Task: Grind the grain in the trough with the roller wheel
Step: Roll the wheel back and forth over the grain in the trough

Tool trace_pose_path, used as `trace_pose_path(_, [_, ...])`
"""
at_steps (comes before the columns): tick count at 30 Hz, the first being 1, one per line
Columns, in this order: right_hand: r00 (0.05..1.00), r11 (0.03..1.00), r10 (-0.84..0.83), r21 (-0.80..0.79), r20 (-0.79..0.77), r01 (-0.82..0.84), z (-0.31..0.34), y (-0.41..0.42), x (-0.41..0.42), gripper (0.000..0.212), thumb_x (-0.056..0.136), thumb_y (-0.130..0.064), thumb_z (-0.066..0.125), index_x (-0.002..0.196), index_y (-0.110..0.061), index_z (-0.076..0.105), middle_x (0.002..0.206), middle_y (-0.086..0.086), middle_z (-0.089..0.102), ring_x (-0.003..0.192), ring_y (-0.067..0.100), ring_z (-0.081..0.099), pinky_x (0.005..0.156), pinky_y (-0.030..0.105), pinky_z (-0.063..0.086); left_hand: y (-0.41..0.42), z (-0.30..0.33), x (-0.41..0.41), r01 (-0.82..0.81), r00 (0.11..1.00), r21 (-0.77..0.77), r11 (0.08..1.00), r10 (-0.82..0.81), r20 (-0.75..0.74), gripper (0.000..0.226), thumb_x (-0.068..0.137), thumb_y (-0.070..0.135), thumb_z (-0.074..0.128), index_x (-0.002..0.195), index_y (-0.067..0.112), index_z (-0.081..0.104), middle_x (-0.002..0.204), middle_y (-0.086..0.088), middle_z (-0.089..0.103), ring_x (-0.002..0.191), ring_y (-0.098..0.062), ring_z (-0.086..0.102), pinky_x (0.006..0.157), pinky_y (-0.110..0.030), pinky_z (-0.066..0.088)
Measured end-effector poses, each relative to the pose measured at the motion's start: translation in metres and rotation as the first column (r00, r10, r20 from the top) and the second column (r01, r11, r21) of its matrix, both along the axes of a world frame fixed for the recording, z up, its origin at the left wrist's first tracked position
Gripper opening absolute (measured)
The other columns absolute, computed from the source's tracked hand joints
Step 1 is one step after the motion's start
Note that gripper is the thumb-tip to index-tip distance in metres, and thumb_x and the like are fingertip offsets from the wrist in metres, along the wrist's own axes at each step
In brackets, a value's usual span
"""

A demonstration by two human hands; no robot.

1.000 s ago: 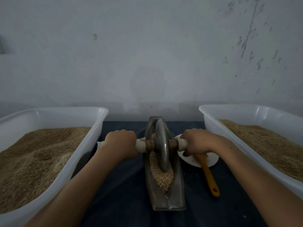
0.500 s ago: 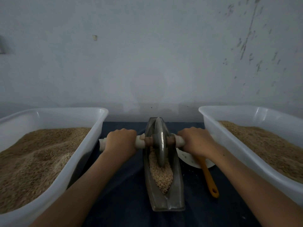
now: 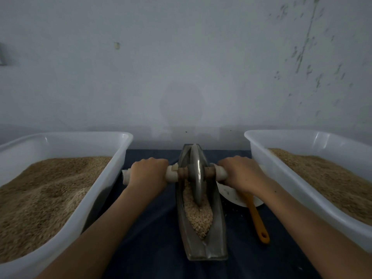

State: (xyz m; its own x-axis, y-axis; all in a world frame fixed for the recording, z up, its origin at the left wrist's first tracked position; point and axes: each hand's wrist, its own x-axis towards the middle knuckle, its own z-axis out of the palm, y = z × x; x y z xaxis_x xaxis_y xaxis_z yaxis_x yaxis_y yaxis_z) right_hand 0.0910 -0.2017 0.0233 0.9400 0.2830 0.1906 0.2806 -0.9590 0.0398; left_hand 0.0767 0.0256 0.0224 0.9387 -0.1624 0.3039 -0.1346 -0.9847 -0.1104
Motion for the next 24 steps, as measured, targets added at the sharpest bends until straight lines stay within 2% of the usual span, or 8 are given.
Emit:
trace_pose_path(2, [0.999, 1.0, 0.005, 0.016, 0.052, -0.006, -0.002, 0.001, 0.0, 0.012, 0.088, -0.038, 0.058, 0.08, -0.03, 0.054, 0.082, -0.008, 0.061, 0.076, 0.015, 0.058, 0.064, 0.029, 0.038, 0.0, -0.002, 0.0, 0.002, 1.0, -0.016, 1.0, -0.001, 0.029, 0.009, 0.089, 0.031, 0.054, 0.091, 0.024, 0.048, 0.096, 0.002, 0.061, 0.089, -0.018, 0.059, 0.069, -0.029, 0.038])
trace_pose_path(5, [1.0, 1.0, 0.005, -0.014, 0.023, -0.004, 0.001, 0.002, -0.001, 0.01, 0.087, -0.038, 0.061, 0.085, -0.028, 0.06, 0.087, -0.005, 0.065, 0.079, 0.016, 0.06, 0.065, 0.029, 0.041, 0.002, -0.002, 0.001, 0.004, 1.0, -0.01, 1.0, -0.004, -0.001, 0.012, 0.088, 0.03, 0.055, 0.098, 0.022, 0.053, 0.098, 0.001, 0.062, 0.09, -0.018, 0.06, 0.07, -0.029, 0.039])
trace_pose_path(7, [0.997, 0.999, -0.003, -0.052, -0.078, -0.001, 0.008, 0.002, -0.003, 0.011, 0.085, -0.036, 0.064, 0.09, -0.027, 0.062, 0.09, -0.003, 0.066, 0.081, 0.016, 0.061, 0.065, 0.029, 0.042, 0.003, 0.001, 0.002, 0.005, 0.998, 0.016, 1.0, -0.004, -0.064, 0.016, 0.087, 0.029, 0.057, 0.1, 0.02, 0.056, 0.098, 0.001, 0.062, 0.09, -0.018, 0.06, 0.071, -0.029, 0.042])
trace_pose_path(11, [0.948, 0.996, -0.054, -0.088, -0.313, 0.028, 0.022, 0.003, -0.008, 0.027, 0.081, -0.032, 0.072, 0.104, -0.023, 0.062, 0.093, -0.002, 0.064, 0.085, 0.016, 0.061, 0.069, 0.029, 0.047, 0.004, 0.008, 0.001, 0.017, 0.972, 0.046, 0.999, -0.006, -0.233, 0.028, 0.082, 0.031, 0.064, 0.107, 0.019, 0.058, 0.092, 0.002, 0.059, 0.088, -0.017, 0.059, 0.076, -0.029, 0.047])
trace_pose_path(14, [0.918, 0.997, -0.068, -0.051, -0.391, 0.052, 0.024, 0.002, -0.01, 0.031, 0.081, -0.028, 0.074, 0.109, -0.023, 0.061, 0.095, -0.003, 0.062, 0.09, 0.016, 0.061, 0.079, 0.032, 0.052, 0.004, 0.011, 0.0, 0.03, 0.967, 0.059, 0.998, -0.014, -0.254, 0.03, 0.08, 0.032, 0.066, 0.106, 0.019, 0.059, 0.086, 0.004, 0.054, 0.084, -0.016, 0.057, 0.076, -0.029, 0.047])
trace_pose_path(18, [0.954, 0.997, -0.059, -0.063, -0.295, 0.042, 0.017, 0.002, -0.007, 0.024, 0.082, -0.029, 0.07, 0.104, -0.023, 0.063, 0.094, -0.003, 0.065, 0.087, 0.017, 0.062, 0.078, 0.033, 0.052, 0.001, 0.007, -0.001, 0.006, 0.984, 0.059, 0.998, 0.004, -0.179, 0.024, 0.083, 0.03, 0.062, 0.103, 0.019, 0.058, 0.089, 0.003, 0.058, 0.084, -0.016, 0.058, 0.074, -0.028, 0.046])
trace_pose_path(22, [0.993, 0.998, -0.054, -0.035, -0.101, 0.051, 0.007, 0.003, -0.003, 0.006, 0.087, -0.028, 0.06, 0.088, -0.023, 0.062, 0.088, -0.002, 0.065, 0.08, 0.018, 0.062, 0.07, 0.032, 0.049, -0.001, 0.002, -0.001, -0.004, 1.0, 0.016, 1.0, 0.004, -0.029, 0.013, 0.088, 0.029, 0.056, 0.099, 0.022, 0.054, 0.098, 0.002, 0.062, 0.089, -0.017, 0.059, 0.071, -0.028, 0.04])
trace_pose_path(24, [0.999, 0.999, -0.038, -0.032, 0.004, 0.038, 0.004, 0.004, -0.003, 0.007, 0.09, -0.029, 0.055, 0.085, -0.025, 0.057, 0.089, -0.002, 0.064, 0.081, 0.019, 0.061, 0.072, 0.034, 0.049, -0.001, 0.0, -0.001, -0.009, 1.0, -0.014, 1.0, 0.009, -0.014, 0.012, 0.089, 0.029, 0.055, 0.099, 0.022, 0.053, 0.098, 0.002, 0.061, 0.089, -0.017, 0.059, 0.072, -0.029, 0.04])
